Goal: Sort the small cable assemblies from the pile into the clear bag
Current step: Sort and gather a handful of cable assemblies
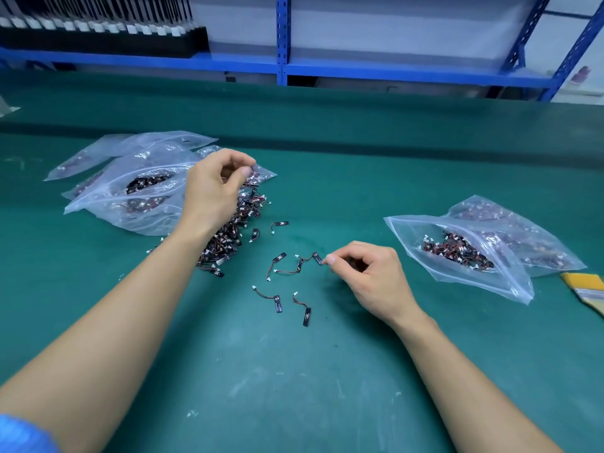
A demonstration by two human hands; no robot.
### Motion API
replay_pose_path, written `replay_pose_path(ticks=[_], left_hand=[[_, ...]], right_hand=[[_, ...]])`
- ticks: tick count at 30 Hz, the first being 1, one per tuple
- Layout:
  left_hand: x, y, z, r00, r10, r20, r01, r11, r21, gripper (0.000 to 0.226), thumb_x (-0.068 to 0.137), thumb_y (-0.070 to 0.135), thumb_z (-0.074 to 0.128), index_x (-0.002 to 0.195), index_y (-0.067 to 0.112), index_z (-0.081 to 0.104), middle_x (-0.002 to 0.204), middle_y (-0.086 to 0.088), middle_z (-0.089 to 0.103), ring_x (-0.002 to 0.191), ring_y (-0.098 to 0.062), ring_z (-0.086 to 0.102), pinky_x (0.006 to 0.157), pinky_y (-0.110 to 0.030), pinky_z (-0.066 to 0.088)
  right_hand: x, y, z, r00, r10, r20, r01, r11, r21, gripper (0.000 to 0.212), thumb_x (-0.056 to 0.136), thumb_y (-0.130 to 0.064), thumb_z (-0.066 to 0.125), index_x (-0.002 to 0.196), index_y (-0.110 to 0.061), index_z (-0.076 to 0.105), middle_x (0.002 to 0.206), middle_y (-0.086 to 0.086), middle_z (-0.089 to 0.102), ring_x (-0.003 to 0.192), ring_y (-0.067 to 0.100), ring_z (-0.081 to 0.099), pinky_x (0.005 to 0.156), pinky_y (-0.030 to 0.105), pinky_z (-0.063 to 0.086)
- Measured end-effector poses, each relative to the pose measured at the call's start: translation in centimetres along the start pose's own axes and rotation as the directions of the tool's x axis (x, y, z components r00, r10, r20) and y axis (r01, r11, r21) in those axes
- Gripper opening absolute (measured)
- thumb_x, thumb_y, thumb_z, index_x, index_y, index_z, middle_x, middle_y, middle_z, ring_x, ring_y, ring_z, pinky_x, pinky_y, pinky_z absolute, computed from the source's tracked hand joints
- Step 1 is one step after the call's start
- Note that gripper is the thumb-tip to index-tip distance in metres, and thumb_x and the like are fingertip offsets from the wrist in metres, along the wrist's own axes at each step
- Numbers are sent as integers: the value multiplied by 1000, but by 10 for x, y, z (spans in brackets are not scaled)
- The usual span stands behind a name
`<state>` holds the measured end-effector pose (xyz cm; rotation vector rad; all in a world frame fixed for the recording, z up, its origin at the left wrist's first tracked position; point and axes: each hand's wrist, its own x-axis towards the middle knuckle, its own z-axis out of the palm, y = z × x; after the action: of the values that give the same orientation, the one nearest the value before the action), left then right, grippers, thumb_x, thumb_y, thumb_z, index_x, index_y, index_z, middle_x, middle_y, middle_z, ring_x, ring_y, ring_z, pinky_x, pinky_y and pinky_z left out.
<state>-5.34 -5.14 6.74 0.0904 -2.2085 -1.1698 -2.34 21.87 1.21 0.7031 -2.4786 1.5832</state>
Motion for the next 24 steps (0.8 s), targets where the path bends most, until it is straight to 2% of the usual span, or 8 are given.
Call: replay_pose_path(ticks=[4, 7, 9, 11, 13, 17, 20, 24], left_hand=[[-19, 21, -3, 997, -65, 33, 69, 986, -152, 17, 93, 6, 64, 95, 22, 70, 79, 12, 67, 70, -1, 58, 72, -19, 49], [-39, 38, 0, 986, -98, 132, 136, 937, -322, 23, 93, 3, 64, 92, 25, 71, 74, 15, 69, 72, -1, 63, 73, -17, 52], [-54, 46, 6, 972, -108, 209, 188, 890, -415, 24, 93, 0, 62, 93, 23, 71, 75, 14, 70, 72, 0, 64, 72, -16, 52], [-69, 50, 13, 954, -128, 273, 254, 828, -500, 24, 94, 0, 61, 93, 22, 71, 76, 12, 70, 73, -2, 63, 71, -16, 52], [-82, 51, 20, 932, -148, 331, 321, 760, -565, 26, 94, 0, 61, 91, 23, 73, 78, 10, 69, 75, -4, 63, 72, -17, 52], [-100, 48, 31, 905, -164, 393, 386, 706, -594, 28, 94, 1, 61, 89, 24, 76, 81, 7, 69, 77, -7, 62, 72, -17, 51], [-107, 45, 35, 902, -175, 396, 394, 710, -584, 25, 94, 2, 63, 90, 24, 75, 83, 8, 70, 77, -7, 63, 73, -17, 51], [-116, 42, 36, 904, -143, 403, 360, 764, -535, 24, 93, 5, 64, 89, 26, 75, 83, 8, 71, 77, -8, 65, 75, -20, 52]], right_hand=[[1, 0, -1, 1000, 13, -6, -12, 999, 50, 16, 88, -19, 74, 72, -19, 75, 63, -15, 63, 55, 5, 43, 56, 16, 35], [1, 0, -2, 999, 44, -12, -43, 996, 73, 18, 90, -18, 73, 72, -21, 75, 67, -3, 66, 55, 8, 43, 55, 19, 36], [2, 1, -5, 998, 63, -23, -61, 995, 81, 16, 90, -17, 73, 75, -19, 76, 67, -6, 67, 55, 9, 43, 56, 20, 36], [2, -1, -8, 998, 63, 9, -64, 990, 126, 6, 88, -18, 73, 83, -17, 77, 71, -12, 67, 57, 12, 44, 60, 22, 38], [1, -4, -12, 996, 17, 90, -34, 980, 196, 16, 84, -19, 68, 98, -16, 75, 85, -10, 71, 62, 14, 45, 62, 24, 40], [-1, -10, -15, 975, -61, 215, -13, 944, 329, 31, 82, -13, 65, 113, -17, 68, 100, -5, 71, 67, 21, 47, 67, 33, 43], [0, -9, -11, 977, -1, 214, -70, 944, 322, 25, 82, -16, 76, 106, -18, 71, 89, -7, 71, 65, 17, 49, 67, 38, 43], [0, -7, -8, 980, -4, 200, -55, 956, 289, 7, 85, -15, 78, 92, -14, 77, 84, 4, 75, 72, 29, 62, 71, 41, 50]])
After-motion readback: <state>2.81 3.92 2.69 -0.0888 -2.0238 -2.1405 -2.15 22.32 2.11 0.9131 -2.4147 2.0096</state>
